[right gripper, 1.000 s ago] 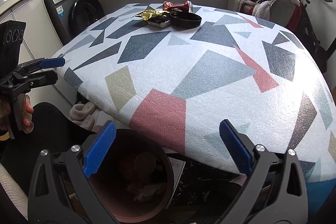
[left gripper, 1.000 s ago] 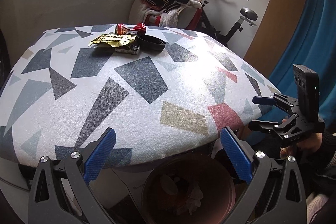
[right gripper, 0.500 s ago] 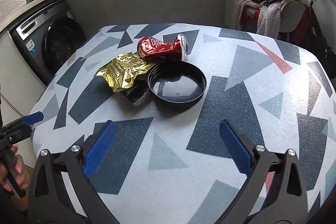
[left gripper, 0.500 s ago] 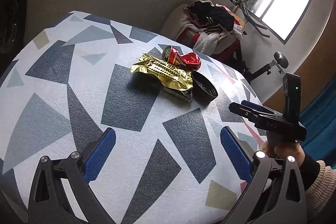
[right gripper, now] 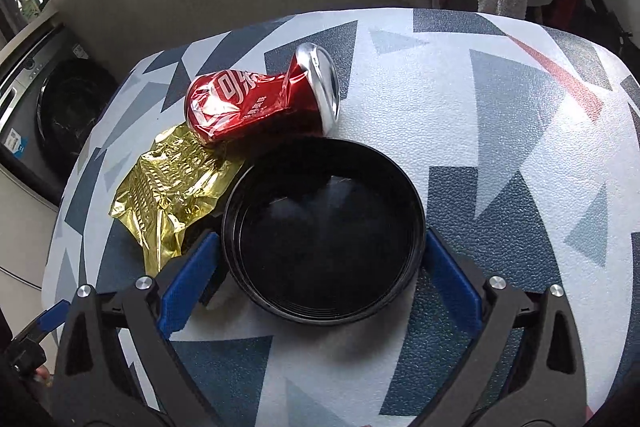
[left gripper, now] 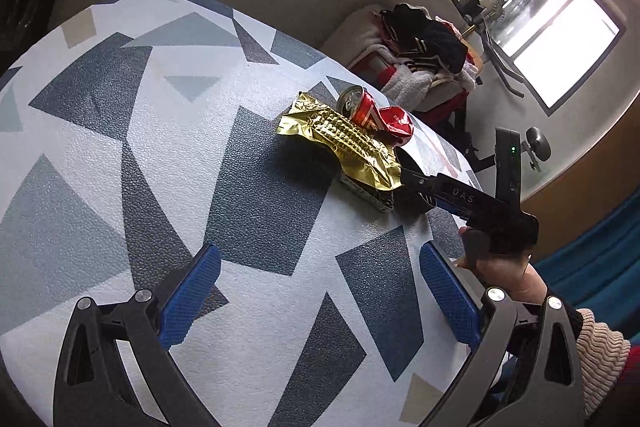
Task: Collect trash
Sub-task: 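Reach the right tool to the black round dish while the left tool approaches the gold wrapper, then grasp the black dish with the right tool while the left tool grasps the gold wrapper, then carry the dish into the bin with the right tool while the left tool carries the wrapper, then release the dish and wrapper into the bin with both tools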
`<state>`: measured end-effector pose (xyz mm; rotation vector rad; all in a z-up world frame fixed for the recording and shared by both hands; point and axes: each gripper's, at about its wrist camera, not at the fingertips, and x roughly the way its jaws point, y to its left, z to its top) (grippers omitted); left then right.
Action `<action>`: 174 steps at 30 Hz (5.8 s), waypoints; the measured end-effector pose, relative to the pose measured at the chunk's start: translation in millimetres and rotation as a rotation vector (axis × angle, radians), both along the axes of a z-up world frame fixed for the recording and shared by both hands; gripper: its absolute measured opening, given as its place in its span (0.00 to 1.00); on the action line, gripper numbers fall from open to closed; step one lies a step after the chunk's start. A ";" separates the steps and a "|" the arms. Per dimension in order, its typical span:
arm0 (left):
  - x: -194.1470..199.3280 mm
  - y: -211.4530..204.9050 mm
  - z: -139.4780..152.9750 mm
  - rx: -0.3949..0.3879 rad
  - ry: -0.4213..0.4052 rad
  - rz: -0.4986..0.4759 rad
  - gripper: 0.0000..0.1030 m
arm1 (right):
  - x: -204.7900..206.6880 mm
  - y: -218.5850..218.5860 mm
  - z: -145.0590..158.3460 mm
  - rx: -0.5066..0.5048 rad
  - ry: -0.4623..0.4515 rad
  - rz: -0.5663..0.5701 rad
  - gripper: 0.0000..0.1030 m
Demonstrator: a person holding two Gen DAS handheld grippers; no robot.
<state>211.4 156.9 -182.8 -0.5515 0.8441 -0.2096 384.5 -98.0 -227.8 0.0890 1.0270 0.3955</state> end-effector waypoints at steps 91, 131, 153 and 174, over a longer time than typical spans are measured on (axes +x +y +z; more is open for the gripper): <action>-222.0 -195.7 21.9 0.513 -0.233 -0.544 0.24 | -329.5 -165.8 62.6 0.074 -0.318 0.103 0.89; -226.4 -119.4 6.3 0.408 -0.189 -0.279 0.93 | -370.7 -97.2 5.8 -0.052 -0.224 0.415 0.90; -224.8 -119.0 2.3 0.419 -0.165 -0.263 0.94 | -368.3 -93.5 0.6 -0.072 -0.204 0.401 0.94; -223.4 -115.3 1.0 0.407 -0.152 -0.242 0.94 | -363.3 -98.7 -1.3 -0.077 -0.196 0.357 0.94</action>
